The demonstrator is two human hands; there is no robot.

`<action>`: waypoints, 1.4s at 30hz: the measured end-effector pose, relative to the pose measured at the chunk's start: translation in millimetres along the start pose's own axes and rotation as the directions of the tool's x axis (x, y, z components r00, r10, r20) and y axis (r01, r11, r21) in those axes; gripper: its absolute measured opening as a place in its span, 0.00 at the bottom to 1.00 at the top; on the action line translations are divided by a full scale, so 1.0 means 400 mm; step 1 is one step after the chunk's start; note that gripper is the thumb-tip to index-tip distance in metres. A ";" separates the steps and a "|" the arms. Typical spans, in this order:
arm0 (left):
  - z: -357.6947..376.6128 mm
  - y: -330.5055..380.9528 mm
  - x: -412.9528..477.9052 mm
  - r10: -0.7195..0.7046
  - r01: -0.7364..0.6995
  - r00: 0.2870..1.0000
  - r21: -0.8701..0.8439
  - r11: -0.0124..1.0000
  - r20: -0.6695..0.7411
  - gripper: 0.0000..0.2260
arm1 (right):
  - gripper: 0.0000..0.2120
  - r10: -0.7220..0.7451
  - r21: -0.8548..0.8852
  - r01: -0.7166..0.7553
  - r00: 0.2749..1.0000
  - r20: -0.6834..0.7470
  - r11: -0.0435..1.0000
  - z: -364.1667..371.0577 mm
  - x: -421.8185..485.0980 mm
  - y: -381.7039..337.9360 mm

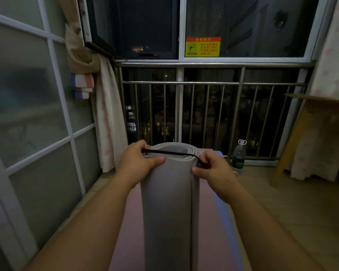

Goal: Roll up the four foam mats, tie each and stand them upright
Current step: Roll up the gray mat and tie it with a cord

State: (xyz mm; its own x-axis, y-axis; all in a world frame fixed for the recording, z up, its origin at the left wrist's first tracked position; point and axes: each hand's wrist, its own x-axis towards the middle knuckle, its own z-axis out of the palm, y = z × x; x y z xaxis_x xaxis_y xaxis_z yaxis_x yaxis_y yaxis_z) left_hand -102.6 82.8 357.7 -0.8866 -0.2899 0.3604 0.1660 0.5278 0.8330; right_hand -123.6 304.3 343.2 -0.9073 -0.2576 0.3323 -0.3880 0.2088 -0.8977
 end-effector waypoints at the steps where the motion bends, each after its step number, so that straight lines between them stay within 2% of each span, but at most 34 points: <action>1: 0.006 0.001 -0.001 0.022 -0.021 0.999 0.031 0.999 -0.033 0.13 | 0.14 -0.010 -0.047 0.009 1.000 -0.019 0.999 0.007 0.002 -0.002; 3: 0.020 0.005 -0.008 0.064 -0.053 0.992 0.100 0.994 -0.110 0.15 | 0.15 -0.044 -0.096 0.039 0.998 -0.045 0.995 0.020 0.005 -0.006; 6: 0.033 0.009 -0.014 0.061 -0.041 0.982 0.113 0.993 -0.178 0.16 | 0.13 -0.055 -0.040 0.054 0.998 -0.022 0.998 0.027 0.005 -0.003; 10: 0.034 0.002 -0.008 0.048 -0.026 0.982 0.123 0.992 -0.183 0.16 | 0.15 -0.039 0.064 0.035 0.997 0.062 0.997 0.015 0.006 -0.005; 13: 0.036 -0.001 -0.007 0.055 -0.028 0.981 0.142 0.989 -0.188 0.16 | 0.17 0.004 0.132 -0.011 0.999 0.052 0.991 0.022 0.006 -0.019; 17: 0.035 0.000 -0.008 0.048 -0.016 0.977 0.155 0.988 -0.209 0.17 | 0.08 0.018 0.146 -0.024 0.999 0.045 0.989 0.027 0.009 -0.037; 18: 0.035 0.000 -0.008 0.049 -0.015 0.976 0.156 0.988 -0.213 0.17 | 0.09 0.026 0.165 -0.032 0.999 0.043 0.986 0.028 0.008 -0.041; 23: 0.038 0.000 -0.012 0.054 -0.020 0.976 0.164 0.986 -0.210 0.17 | 0.13 0.048 0.052 -0.044 0.996 -0.070 0.998 0.040 0.011 -0.051; 27: 0.049 0.010 -0.019 0.064 -0.026 0.977 0.184 0.982 -0.204 0.17 | 0.14 0.047 0.074 -0.039 0.993 -0.110 0.997 0.040 0.014 -0.049; 32: 0.053 0.007 -0.013 0.058 -0.021 0.974 0.167 0.986 -0.219 0.16 | 0.20 -0.089 -0.061 0.083 0.990 -0.111 0.995 0.045 0.013 -0.034; 36: 0.053 0.005 -0.012 0.062 -0.025 0.970 0.161 0.987 -0.234 0.17 | 0.25 -0.300 -0.209 0.259 0.933 -0.198 0.943 0.059 0.013 -0.008; 39: 0.052 0.000 -0.009 0.058 -0.025 0.966 0.130 0.991 -0.252 0.17 | 0.25 -0.349 -0.212 0.311 0.921 -0.174 0.926 0.059 0.011 0.011; 42: 0.059 -0.004 -0.012 0.057 -0.033 0.965 0.100 0.994 -0.254 0.17 | 0.23 -0.318 -0.134 0.300 0.937 -0.144 0.944 0.043 0.002 0.024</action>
State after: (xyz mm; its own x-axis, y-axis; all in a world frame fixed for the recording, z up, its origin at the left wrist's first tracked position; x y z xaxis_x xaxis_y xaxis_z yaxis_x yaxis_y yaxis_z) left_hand -108.9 102.1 344.9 -0.7366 -0.4528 0.5024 0.1510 0.6140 0.7747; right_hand -125.2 289.7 330.0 -0.7500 -0.1721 0.6386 -0.6605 0.2460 -0.7094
